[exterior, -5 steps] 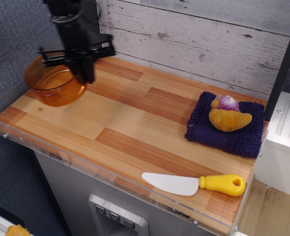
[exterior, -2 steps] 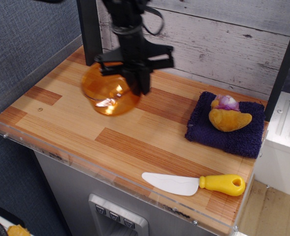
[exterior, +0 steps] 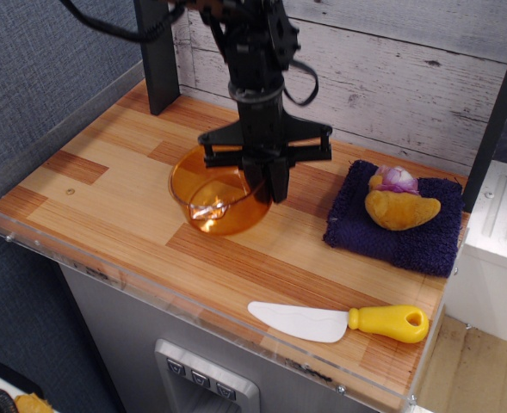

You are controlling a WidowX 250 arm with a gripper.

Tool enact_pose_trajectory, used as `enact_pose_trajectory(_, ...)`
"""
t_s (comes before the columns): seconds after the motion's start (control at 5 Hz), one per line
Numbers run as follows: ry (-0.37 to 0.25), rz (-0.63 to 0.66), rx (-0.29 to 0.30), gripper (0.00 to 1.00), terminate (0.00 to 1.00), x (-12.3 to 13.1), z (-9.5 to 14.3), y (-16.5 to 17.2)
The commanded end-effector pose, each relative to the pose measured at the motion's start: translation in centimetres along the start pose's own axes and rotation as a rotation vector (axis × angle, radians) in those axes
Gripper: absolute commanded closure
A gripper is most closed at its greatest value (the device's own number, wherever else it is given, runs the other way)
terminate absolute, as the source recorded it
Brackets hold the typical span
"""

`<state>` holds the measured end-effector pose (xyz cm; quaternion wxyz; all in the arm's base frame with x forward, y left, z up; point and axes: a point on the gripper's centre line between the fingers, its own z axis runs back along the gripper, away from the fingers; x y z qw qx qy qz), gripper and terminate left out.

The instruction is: Place the yellow cup to the left of the purple cloth.

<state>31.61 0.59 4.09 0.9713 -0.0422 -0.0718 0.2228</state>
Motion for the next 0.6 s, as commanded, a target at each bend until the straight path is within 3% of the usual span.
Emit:
enact_pose_trajectory(0.0,-0.006,0.02,0.002,1.0,0.0,-0.6,0.02,1.9)
enact_pose_trajectory(0.2,-0.001,0.021,0.009,0.0,0.0,-0.47,0.09,2.04)
enact_pose_trajectory(0.4,-0.009,0.035,0.022,0.0,1.0,-0.35,0.28,2.37)
